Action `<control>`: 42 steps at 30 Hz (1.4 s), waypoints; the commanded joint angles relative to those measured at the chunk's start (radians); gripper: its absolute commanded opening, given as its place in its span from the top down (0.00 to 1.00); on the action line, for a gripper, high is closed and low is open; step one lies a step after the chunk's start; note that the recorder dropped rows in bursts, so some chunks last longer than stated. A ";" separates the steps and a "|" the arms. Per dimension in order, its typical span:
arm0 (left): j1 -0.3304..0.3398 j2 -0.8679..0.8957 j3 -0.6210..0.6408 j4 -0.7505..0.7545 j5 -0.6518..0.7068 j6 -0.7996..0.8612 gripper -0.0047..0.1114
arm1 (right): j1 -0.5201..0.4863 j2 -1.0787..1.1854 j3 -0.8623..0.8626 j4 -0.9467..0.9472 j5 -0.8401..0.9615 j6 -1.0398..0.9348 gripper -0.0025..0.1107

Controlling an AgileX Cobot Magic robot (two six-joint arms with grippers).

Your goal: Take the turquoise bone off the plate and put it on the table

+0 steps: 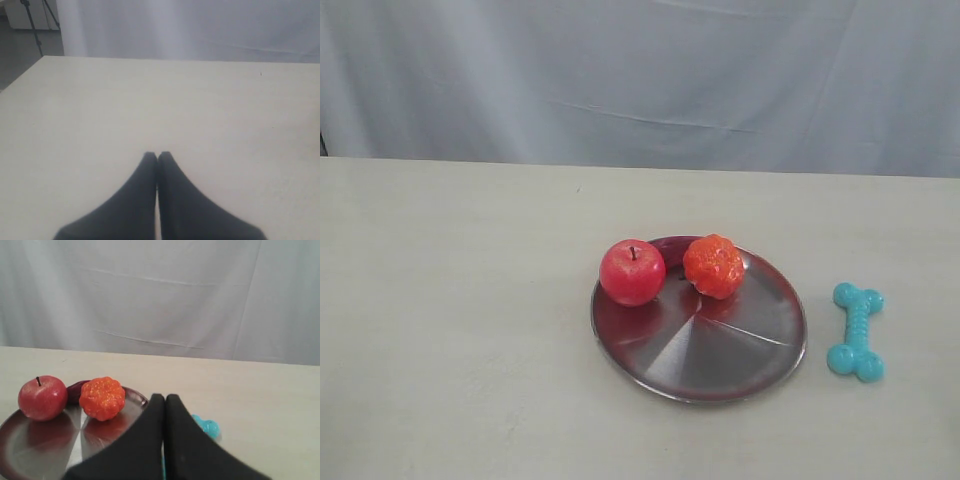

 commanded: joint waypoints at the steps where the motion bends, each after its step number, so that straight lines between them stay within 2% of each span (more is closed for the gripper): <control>1: -0.008 -0.001 0.003 -0.001 -0.005 -0.004 0.96 | 0.005 -0.005 0.013 -0.006 0.000 0.007 0.98; 6: -0.008 -0.001 0.003 -0.001 -0.005 -0.004 0.96 | 0.005 -0.005 0.013 -0.006 0.027 0.013 0.98; 13: -0.008 -0.001 0.003 -0.001 -0.005 -0.004 0.96 | 0.005 -0.005 0.013 -0.011 0.195 0.005 0.98; 42: -0.008 -0.001 0.003 -0.001 -0.005 -0.004 0.96 | 0.005 -0.005 0.013 -0.011 0.192 0.022 0.98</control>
